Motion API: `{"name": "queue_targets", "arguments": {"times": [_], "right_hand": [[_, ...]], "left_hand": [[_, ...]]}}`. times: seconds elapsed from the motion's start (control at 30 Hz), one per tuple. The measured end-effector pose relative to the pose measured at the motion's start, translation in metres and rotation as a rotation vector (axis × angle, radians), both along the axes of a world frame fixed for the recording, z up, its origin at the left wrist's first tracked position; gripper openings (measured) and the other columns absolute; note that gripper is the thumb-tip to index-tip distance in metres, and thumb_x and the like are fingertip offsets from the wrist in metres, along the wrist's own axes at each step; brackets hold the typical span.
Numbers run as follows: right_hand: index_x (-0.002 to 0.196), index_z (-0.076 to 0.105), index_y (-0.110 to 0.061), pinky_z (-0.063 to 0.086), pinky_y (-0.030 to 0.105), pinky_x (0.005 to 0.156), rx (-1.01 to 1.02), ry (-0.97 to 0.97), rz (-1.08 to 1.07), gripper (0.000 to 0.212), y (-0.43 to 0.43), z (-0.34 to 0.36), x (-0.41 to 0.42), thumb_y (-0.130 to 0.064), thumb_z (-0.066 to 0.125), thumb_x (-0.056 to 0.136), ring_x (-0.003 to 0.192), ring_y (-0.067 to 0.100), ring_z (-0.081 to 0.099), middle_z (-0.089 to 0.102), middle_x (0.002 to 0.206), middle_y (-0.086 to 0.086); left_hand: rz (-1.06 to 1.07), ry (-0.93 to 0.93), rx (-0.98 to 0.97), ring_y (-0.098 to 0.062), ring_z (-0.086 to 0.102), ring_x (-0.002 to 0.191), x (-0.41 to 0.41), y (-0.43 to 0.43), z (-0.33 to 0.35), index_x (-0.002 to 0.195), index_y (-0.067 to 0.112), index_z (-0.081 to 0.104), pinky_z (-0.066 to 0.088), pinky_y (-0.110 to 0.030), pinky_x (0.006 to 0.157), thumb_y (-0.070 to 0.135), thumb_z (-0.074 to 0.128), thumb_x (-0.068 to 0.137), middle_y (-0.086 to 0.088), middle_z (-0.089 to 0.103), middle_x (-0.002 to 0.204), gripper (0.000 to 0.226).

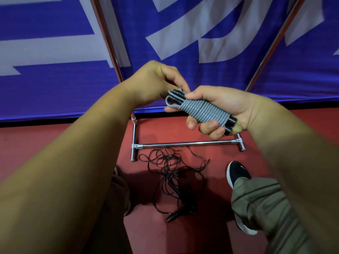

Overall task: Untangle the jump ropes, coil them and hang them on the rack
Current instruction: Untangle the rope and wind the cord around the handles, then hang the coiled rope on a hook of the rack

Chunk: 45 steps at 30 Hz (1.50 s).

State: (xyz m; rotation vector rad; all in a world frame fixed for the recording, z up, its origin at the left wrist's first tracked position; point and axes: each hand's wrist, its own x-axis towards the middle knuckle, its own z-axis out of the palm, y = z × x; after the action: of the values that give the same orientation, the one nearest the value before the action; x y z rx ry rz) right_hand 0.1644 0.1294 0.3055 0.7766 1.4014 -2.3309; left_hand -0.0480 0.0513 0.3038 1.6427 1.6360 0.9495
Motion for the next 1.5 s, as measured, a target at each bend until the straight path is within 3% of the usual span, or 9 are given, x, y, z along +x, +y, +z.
{"name": "queue_targets", "arguments": {"times": [0.3,0.5,0.6,0.67,0.77,0.87,1.07,1.23,1.5], "right_hand": [[0.124,0.073,-0.013,0.049,0.025,0.046,0.343,-0.185,-0.010,0.043,0.004,-0.007,-0.001,-0.048,0.061,0.102,0.063,0.014,0.061,0.068,0.083,0.004],[0.116,0.069,-0.012,0.053,0.027,0.048,0.467,-0.299,-0.205,0.033,0.004,-0.025,-0.007,-0.043,0.061,0.106,0.056,0.012,0.064,0.073,0.084,0.000],[0.112,0.062,-0.015,0.051,0.030,0.051,0.379,-0.212,-0.343,0.028,0.008,-0.027,-0.009,-0.041,0.061,0.104,0.053,0.013,0.055,0.064,0.082,0.001],[0.111,0.059,-0.017,0.047,0.029,0.052,0.286,-0.126,-0.358,0.031,0.009,-0.022,-0.009,-0.045,0.061,0.100,0.053,0.014,0.049,0.058,0.081,0.001],[0.112,0.059,-0.016,0.044,0.028,0.055,0.244,-0.056,-0.328,0.061,0.006,-0.018,-0.012,-0.074,0.060,0.091,0.054,0.015,0.045,0.056,0.080,0.001],[0.114,0.060,-0.015,0.046,0.030,0.054,0.243,0.000,-0.358,0.081,0.006,-0.020,-0.017,-0.091,0.046,0.087,0.053,0.016,0.045,0.056,0.079,0.002],[0.111,0.061,-0.018,0.045,0.031,0.055,0.126,0.062,-0.448,0.072,0.002,-0.022,-0.021,-0.085,0.039,0.095,0.051,0.016,0.040,0.054,0.077,0.000],[0.110,0.063,-0.017,0.046,0.032,0.056,0.144,0.071,-0.446,0.069,-0.001,-0.021,-0.020,-0.082,0.043,0.096,0.052,0.016,0.041,0.056,0.078,-0.001],[0.110,0.064,-0.017,0.048,0.032,0.054,0.230,0.004,-0.471,0.072,-0.006,-0.026,-0.025,-0.083,0.039,0.096,0.052,0.016,0.045,0.058,0.076,0.000]], "left_hand": [[-0.088,0.148,-0.088,-0.011,0.072,0.092,0.003,0.006,0.012,0.101,0.024,0.085,0.054,-0.021,0.092,0.002,0.082,0.085,0.004,0.074,0.100,0.028],[-0.131,0.301,-0.154,-0.006,0.069,0.094,0.012,0.008,0.013,0.108,0.035,0.082,0.051,-0.022,0.090,0.008,0.075,0.090,0.012,0.075,0.105,0.033],[-0.096,0.262,-0.108,0.003,0.067,0.089,0.011,0.007,0.013,0.112,0.029,0.078,0.050,-0.015,0.086,0.006,0.077,0.091,0.017,0.076,0.098,0.031],[-0.037,0.206,-0.063,-0.004,0.072,0.096,0.007,0.008,0.012,0.114,0.020,0.071,0.055,-0.023,0.091,-0.001,0.077,0.089,0.011,0.078,0.101,0.033],[0.005,0.113,-0.021,-0.020,0.075,0.101,0.004,0.008,0.009,0.115,0.014,0.060,0.059,-0.037,0.096,-0.005,0.076,0.088,0.001,0.080,0.099,0.036],[0.048,0.037,0.052,-0.015,0.076,0.095,0.002,0.008,0.008,0.114,0.010,0.058,0.058,-0.026,0.087,-0.008,0.073,0.090,0.005,0.081,0.094,0.034],[0.080,-0.021,0.091,-0.007,0.073,0.103,0.006,0.012,0.002,0.116,0.011,0.061,0.054,-0.021,0.092,-0.014,0.059,0.096,0.001,0.080,0.106,0.033],[0.234,-0.022,0.125,-0.009,0.065,0.079,0.001,0.014,-0.002,0.107,0.019,0.075,0.058,-0.032,0.084,0.006,0.075,0.094,-0.006,0.077,0.096,0.018],[0.267,-0.253,-0.046,-0.021,0.071,0.086,0.007,0.014,-0.008,0.105,0.000,0.072,0.063,-0.043,0.085,-0.001,0.071,0.096,-0.015,0.075,0.094,0.009]]}}
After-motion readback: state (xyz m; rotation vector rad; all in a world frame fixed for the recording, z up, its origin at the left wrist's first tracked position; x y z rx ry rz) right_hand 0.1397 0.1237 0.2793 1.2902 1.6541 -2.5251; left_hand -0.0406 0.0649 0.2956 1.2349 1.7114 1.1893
